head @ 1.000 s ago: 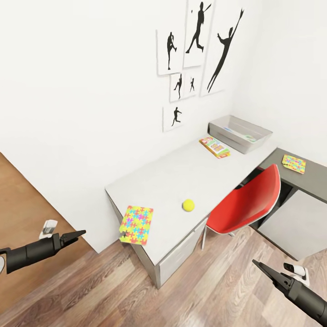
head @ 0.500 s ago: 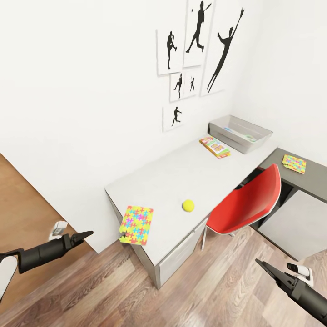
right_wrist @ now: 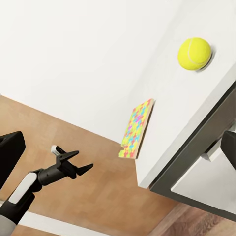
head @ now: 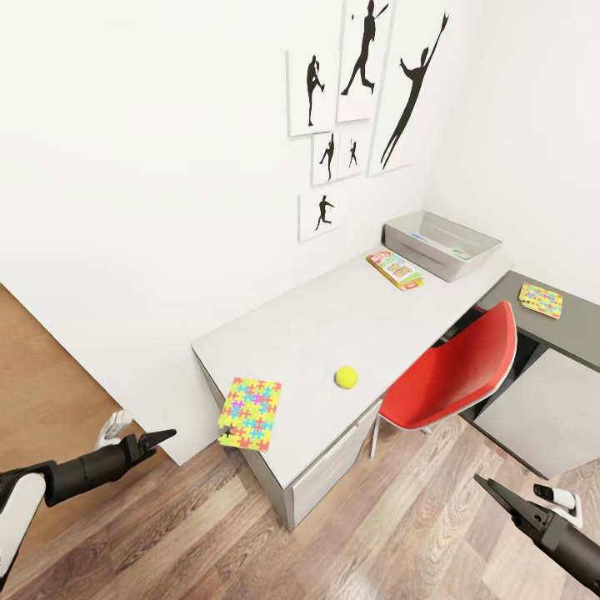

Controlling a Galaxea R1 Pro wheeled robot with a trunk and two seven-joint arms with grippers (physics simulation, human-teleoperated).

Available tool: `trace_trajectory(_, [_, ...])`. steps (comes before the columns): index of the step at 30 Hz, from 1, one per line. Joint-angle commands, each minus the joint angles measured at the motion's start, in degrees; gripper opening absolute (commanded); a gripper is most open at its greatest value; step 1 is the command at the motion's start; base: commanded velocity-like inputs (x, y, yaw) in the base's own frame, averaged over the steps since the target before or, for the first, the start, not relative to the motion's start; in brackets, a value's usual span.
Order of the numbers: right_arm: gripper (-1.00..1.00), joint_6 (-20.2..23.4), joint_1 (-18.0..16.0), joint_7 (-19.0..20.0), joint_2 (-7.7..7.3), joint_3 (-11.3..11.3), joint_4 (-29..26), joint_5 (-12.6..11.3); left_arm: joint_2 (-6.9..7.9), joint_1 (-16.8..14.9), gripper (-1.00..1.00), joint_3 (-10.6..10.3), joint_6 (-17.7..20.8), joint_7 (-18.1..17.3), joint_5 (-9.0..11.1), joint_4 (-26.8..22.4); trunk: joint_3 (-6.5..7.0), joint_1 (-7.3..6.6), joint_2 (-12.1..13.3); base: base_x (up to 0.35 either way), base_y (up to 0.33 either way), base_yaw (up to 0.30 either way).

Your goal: Put all the toys in the child's room - the three board games (two on the bed and one on the table), the two jigsaw puzzles on the table, and the tennis ball on the table - inside the toy box on the table in the child's room.

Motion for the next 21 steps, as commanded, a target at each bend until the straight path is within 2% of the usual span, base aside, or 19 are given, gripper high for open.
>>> trace_trajectory(1, [1.0, 0.6, 0.0, 0.1, -0.02, 0.0, 0.0, -0.2, -0.04, -0.1, 1.0, 0.1, 0.3, -0.4, -0.3, 0.1, -0.09, 0.02, -0.1, 0.0, 0.0, 0.0])
trace_trajectory(9, [1.0, 0.6, 0.0, 0.0, -0.01, -0.1, 0.2, -0.2, -0.94, -0.1, 1.0, 0.1, 0.3, -0.2, -0.6, 0.4, -0.09, 0.02, -0.1, 0.0, 0.0, 0.0])
trace_trajectory(21, [1.0, 0.9, 0.0, 0.1, -0.03, -0.9, 0.7, -0.3, -1.54, -0.1, 1.0, 0.1, -0.9, -0.2, -0.4, 1.5, -2.24, 2.66, -4.9, 0.0, 0.0, 0.0])
